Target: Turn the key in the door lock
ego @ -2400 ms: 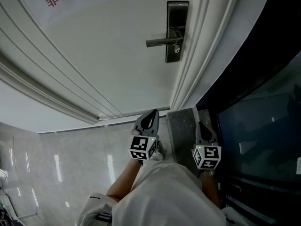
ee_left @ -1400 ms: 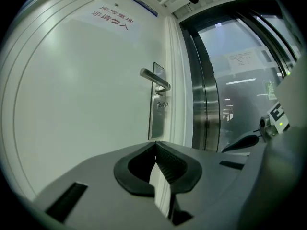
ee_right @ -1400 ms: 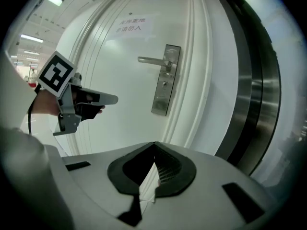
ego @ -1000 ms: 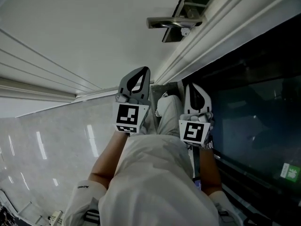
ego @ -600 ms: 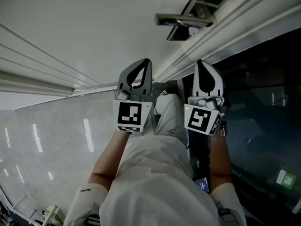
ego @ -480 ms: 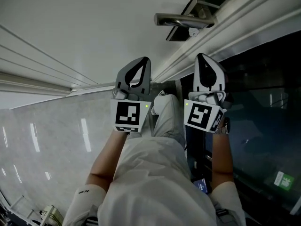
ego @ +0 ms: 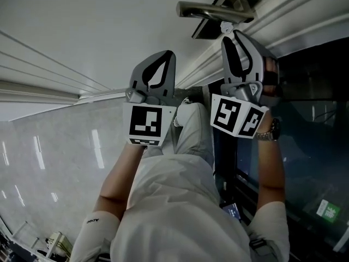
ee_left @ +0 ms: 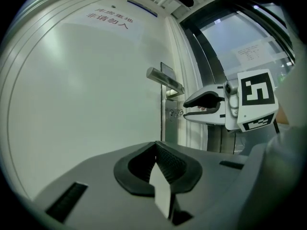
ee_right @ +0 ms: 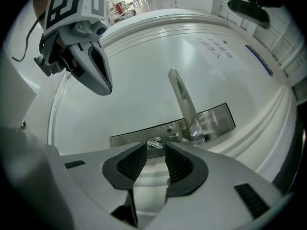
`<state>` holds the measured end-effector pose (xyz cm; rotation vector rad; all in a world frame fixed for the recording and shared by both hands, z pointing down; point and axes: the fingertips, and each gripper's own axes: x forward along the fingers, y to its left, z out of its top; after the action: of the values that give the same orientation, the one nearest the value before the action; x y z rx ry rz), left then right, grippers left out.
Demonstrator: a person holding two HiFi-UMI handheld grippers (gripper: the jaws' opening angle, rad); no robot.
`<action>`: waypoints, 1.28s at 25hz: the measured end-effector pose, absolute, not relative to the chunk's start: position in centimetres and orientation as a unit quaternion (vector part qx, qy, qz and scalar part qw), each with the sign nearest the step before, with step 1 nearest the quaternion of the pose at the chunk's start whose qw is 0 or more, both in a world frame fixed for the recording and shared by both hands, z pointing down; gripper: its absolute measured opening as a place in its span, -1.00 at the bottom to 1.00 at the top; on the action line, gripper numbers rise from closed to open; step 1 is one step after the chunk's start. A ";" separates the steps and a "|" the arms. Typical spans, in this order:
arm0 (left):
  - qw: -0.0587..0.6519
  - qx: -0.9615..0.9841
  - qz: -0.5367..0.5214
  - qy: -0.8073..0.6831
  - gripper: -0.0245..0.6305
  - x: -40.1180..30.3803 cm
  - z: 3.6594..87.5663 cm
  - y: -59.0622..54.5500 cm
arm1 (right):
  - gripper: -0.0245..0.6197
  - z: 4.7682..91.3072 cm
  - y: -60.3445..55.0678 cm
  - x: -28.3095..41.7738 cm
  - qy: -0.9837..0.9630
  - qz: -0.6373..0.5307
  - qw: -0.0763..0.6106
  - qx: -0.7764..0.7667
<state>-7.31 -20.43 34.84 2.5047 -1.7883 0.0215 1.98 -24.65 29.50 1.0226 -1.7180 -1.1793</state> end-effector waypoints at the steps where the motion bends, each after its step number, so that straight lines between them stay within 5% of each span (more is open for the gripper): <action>1: 0.032 0.814 0.008 -0.580 -0.90 -7.2 34.9 -20.4 | -0.62 29.4 -24.8 1.8 -0.674 -0.475 0.400 0.401; 32: 0.047 0.801 0.018 -0.596 -0.90 -8.2 36.4 -19.8 | -0.78 29.9 -28.2 1.2 -0.646 -0.471 0.433 0.416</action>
<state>-8.22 -19.81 36.36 2.4448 -1.8177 0.0552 1.20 -28.16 29.91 1.0372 -1.6089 -1.1746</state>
